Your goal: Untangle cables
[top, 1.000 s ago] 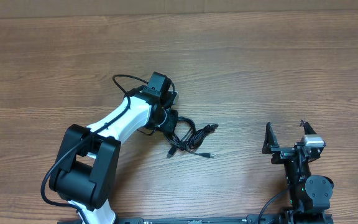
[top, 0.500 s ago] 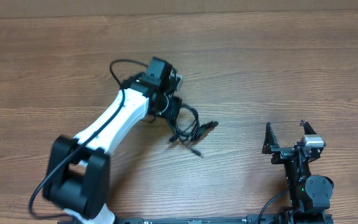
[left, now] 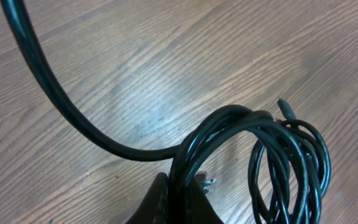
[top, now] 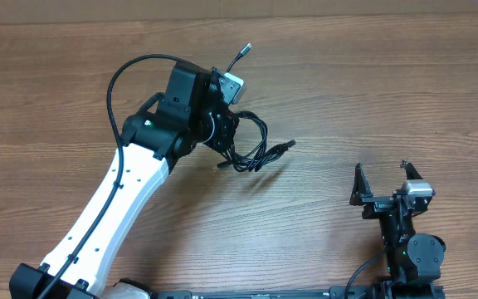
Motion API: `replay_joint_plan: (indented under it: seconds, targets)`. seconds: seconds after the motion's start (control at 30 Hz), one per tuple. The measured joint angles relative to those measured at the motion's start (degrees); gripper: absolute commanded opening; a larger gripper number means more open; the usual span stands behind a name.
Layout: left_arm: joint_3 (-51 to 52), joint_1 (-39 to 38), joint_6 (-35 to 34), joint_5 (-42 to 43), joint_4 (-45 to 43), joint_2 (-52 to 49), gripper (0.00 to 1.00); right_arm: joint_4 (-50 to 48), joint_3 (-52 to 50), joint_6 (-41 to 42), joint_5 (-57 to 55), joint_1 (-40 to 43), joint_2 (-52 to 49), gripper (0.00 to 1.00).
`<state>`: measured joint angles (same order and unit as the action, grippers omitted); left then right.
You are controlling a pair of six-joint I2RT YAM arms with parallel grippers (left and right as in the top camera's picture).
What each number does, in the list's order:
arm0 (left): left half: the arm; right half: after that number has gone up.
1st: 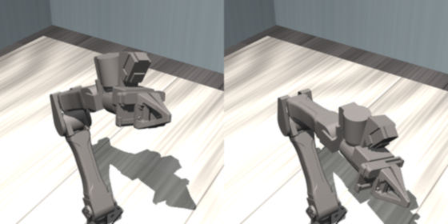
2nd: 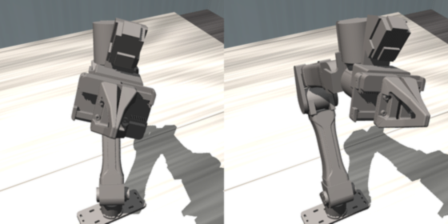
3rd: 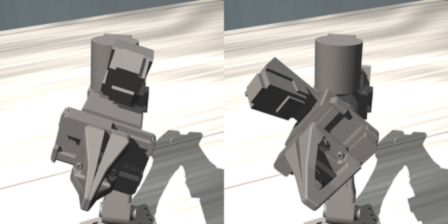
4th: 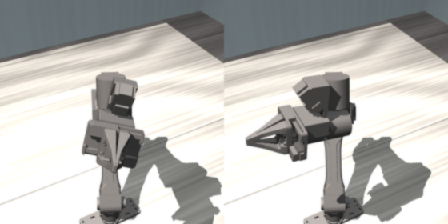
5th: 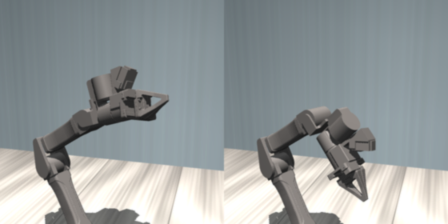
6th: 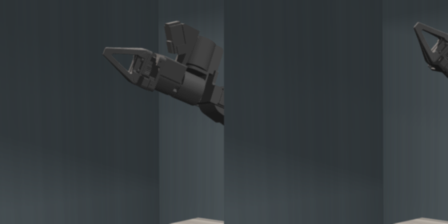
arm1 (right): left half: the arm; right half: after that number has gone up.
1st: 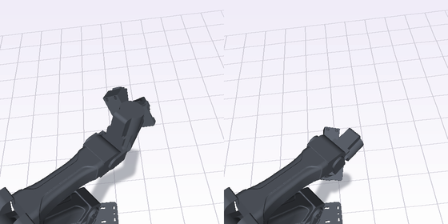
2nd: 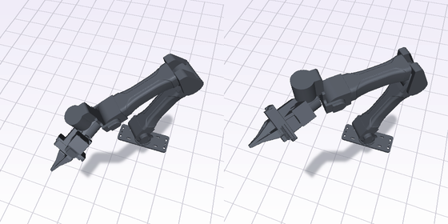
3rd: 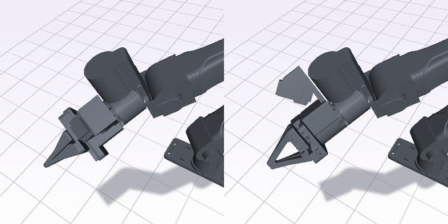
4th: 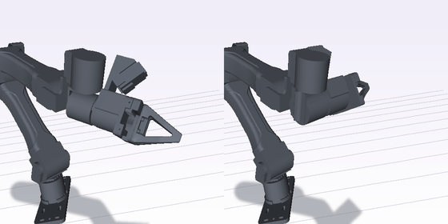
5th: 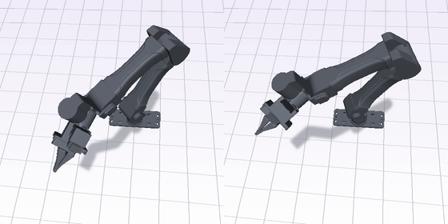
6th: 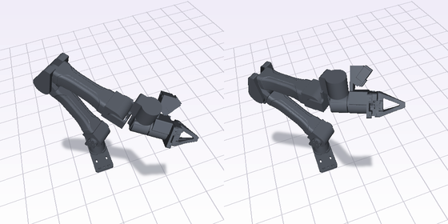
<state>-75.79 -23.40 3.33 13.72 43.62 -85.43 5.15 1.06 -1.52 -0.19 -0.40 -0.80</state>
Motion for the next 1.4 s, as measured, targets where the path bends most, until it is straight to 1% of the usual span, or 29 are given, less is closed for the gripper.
replay_joint_plan:
  seconds: [0.33, 0.67, 0.7, 0.77, 0.87, 0.93, 1.03, 1.17, 1.23, 1.3, 1.4]
  targets:
    - [0.0, 0.0, 0.3, 1.1, 2.7, 0.0, 0.04, 0.0, 0.0, 0.0, 0.0, 0.0, 0.0, 1.0]
    - [0.0, 0.0, 0.2, 1.1, 3.1, 0.0, 0.04, -0.2, 0.0, 0.9, 1.2, 0.0, 0.0, 1.0]
    - [0.0, 0.0, 0.1, 1.1, 3.1, 0.0, 0.04, -0.3, 0.0, 2.2, 2.3, 0.0, 0.0, 1.0]
    - [0.0, 0.0, -0.5, 1.1, 3.0, 0.0, 0.04, -0.6, 0.0, 7.5, 4.5, 0.0, 0.0, 1.0]
    - [0.0, 0.0, -2.4, 1.1, 2.2, 0.0, 0.04, -0.9, 0.0, 18.6, 7.8, 0.0, 0.0, 1.0]
    - [0.0, 0.0, -4.4, 1.2, 1.5, 0.0, 0.04, -1.4, 0.0, 25.6, 10.2, 0.0, 0.0, 1.0]
    - [0.0, 0.0, -8.4, 1.3, 0.1, 0.0, 0.04, -2.0, 0.0, 34.0, 14.1, 0.0, 0.0, 1.0]
    - [0.0, 0.0, -14.5, 1.4, -1.2, 0.0, 0.04, -2.1, 0.1, 40.9, 18.2, 0.0, 0.0, 1.0]
    - [0.0, 0.0, -17.0, 3.1, -2.8, 0.0, 0.04, -1.9, 0.8, 43.2, 20.0, 0.0, 0.0, 1.0]
    - [0.0, 0.0, -18.5, 6.4, -5.1, 0.0, 0.04, -1.5, 2.8, 44.8, 21.6, 0.0, -0.3, 1.0]
    - [0.0, 0.0, -18.4, 13.4, -8.2, 0.0, 0.04, -1.5, 6.8, 46.1, 24.0, 0.0, -1.9, 1.0]
